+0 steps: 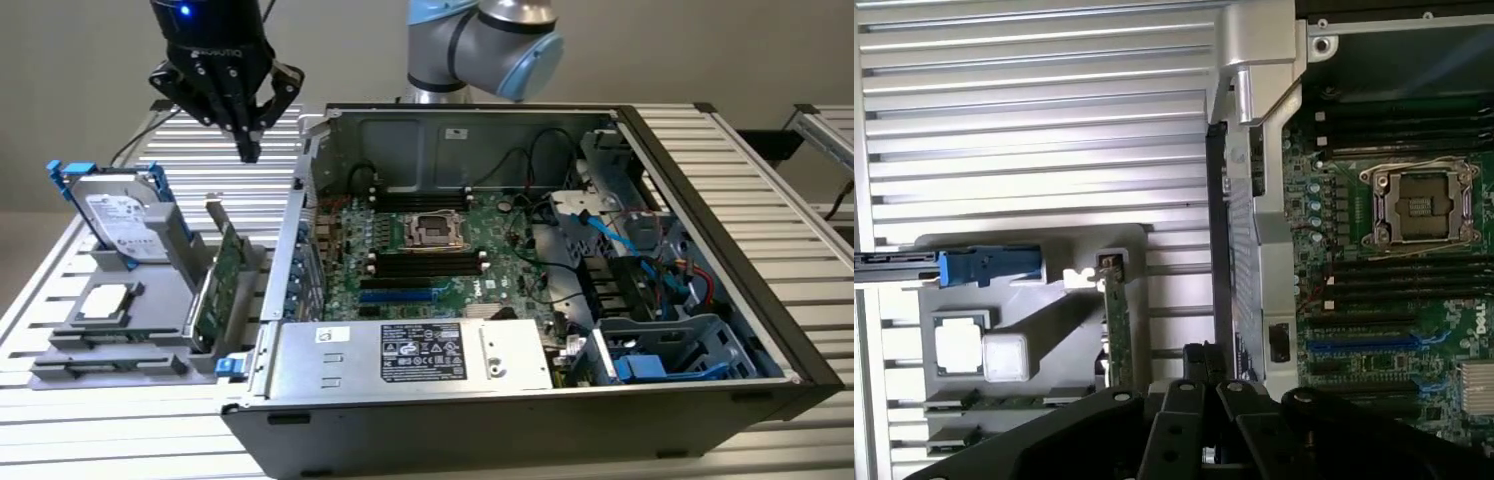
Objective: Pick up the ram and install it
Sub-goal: 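Reach for the ram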
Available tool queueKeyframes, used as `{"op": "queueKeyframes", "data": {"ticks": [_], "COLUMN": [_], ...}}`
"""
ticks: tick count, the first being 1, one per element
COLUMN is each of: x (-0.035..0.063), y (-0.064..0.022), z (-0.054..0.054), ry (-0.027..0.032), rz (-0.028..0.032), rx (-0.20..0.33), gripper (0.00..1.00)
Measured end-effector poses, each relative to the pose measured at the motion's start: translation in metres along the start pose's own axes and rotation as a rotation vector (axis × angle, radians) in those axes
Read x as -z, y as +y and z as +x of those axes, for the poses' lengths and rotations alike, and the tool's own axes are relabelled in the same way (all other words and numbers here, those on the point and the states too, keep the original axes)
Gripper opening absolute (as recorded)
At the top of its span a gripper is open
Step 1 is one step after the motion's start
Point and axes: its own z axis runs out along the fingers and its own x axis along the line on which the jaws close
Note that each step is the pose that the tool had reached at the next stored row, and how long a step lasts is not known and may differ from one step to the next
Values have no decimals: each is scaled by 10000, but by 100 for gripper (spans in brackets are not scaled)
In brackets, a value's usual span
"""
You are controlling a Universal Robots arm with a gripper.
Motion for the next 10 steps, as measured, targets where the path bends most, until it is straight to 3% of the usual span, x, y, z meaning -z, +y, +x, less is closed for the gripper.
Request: {"op": "queueKeyframes", "data": {"ticks": [10], "x": [-66], "y": [-133], "z": [445], "ry": [0], "rz": [0], "rx": [1], "gripper": [11]}}
